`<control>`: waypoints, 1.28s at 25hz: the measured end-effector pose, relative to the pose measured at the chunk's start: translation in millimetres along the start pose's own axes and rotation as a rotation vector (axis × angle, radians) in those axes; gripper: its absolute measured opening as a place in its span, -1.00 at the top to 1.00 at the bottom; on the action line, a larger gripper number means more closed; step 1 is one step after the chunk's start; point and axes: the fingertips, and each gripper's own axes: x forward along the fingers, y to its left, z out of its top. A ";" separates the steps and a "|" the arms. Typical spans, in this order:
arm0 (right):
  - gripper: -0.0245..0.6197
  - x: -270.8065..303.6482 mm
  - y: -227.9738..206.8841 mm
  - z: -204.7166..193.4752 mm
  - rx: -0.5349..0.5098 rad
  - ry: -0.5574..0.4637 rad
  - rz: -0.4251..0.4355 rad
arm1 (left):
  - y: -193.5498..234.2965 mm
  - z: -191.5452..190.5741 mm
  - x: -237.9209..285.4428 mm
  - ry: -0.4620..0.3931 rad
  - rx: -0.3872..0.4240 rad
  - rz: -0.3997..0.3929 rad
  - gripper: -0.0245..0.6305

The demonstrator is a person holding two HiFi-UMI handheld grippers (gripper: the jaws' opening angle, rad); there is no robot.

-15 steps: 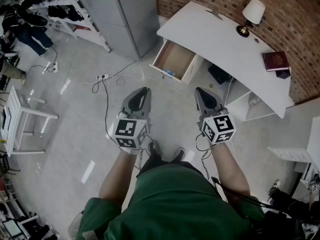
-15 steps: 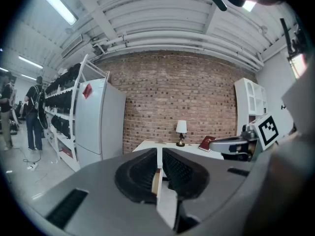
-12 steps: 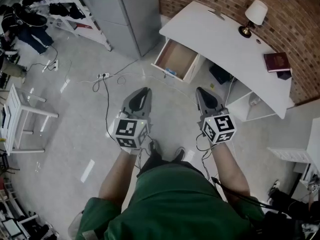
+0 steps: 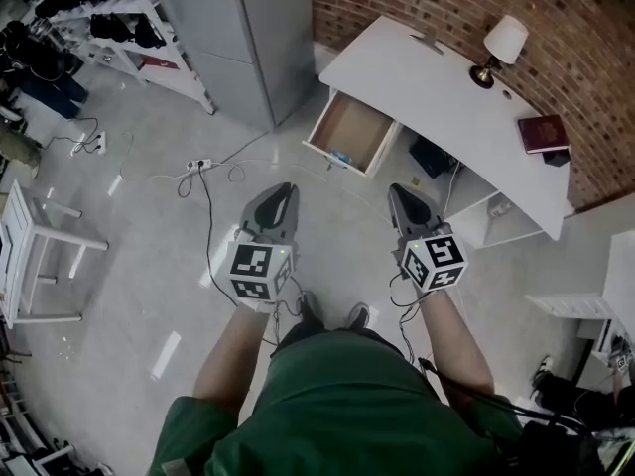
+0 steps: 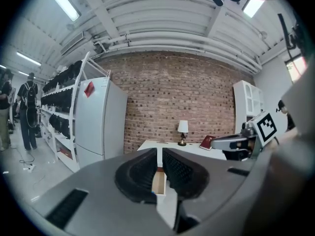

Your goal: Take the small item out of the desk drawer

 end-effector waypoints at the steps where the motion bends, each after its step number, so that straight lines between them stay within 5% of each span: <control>1: 0.91 5.2 3.2 0.6 -0.009 0.004 -0.007 | 7.6 0.0 -0.1 -0.002 -0.001 -0.005 0.84; 11: 0.91 54.9 39.0 13.9 -0.070 0.039 -0.077 | 87.1 3.6 -4.0 -0.024 -0.005 -0.043 0.84; 19: 0.91 75.2 35.9 11.9 -0.093 0.066 -0.092 | 94.1 -1.7 14.0 -0.018 -0.032 -0.080 0.84; 32: 0.91 134.1 -17.0 8.6 -0.049 0.049 -0.039 | 110.9 5.8 81.3 0.016 0.002 -0.022 0.84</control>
